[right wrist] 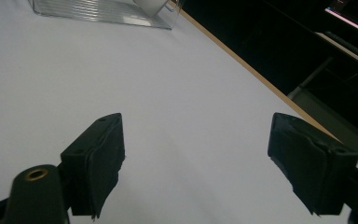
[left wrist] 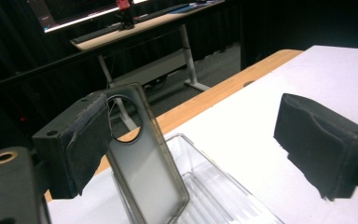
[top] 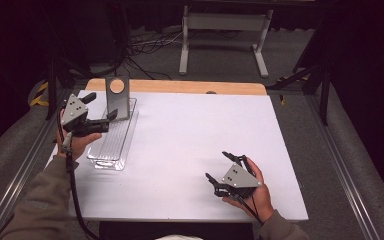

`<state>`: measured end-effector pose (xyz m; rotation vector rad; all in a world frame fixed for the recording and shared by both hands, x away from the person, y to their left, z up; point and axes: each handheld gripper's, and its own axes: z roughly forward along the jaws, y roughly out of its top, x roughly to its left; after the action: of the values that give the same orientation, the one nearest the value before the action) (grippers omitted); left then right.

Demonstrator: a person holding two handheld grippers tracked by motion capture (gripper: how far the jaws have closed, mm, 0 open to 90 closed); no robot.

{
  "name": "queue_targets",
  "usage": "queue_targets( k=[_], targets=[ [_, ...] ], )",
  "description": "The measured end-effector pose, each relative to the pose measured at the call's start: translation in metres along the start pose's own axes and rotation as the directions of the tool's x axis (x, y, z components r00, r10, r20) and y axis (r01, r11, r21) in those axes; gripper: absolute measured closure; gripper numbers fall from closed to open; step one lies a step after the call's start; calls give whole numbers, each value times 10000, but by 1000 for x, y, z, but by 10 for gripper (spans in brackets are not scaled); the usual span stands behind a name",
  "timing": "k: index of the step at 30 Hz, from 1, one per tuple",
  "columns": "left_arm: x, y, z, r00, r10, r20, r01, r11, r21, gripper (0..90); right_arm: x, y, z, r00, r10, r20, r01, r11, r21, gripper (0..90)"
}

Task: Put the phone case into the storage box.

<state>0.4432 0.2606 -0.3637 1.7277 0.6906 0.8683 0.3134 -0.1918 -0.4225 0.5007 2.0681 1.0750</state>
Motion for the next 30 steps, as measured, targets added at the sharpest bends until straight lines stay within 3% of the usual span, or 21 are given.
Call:
queue_targets(
  k=[8, 30],
  targets=[
    [-11, 4, -7, 9995, 188, 263, -184, 9997, -129, 86, 0, 1, -1, 10000, 23, 18, -23, 10000, -56, 195],
    [-44, 7, -26, 9943, 290, 1027, -231, 9980, -583, 70, -2, 2, -4, 10000, 31, 83, -30, 9999, -162, 194]
  ],
)
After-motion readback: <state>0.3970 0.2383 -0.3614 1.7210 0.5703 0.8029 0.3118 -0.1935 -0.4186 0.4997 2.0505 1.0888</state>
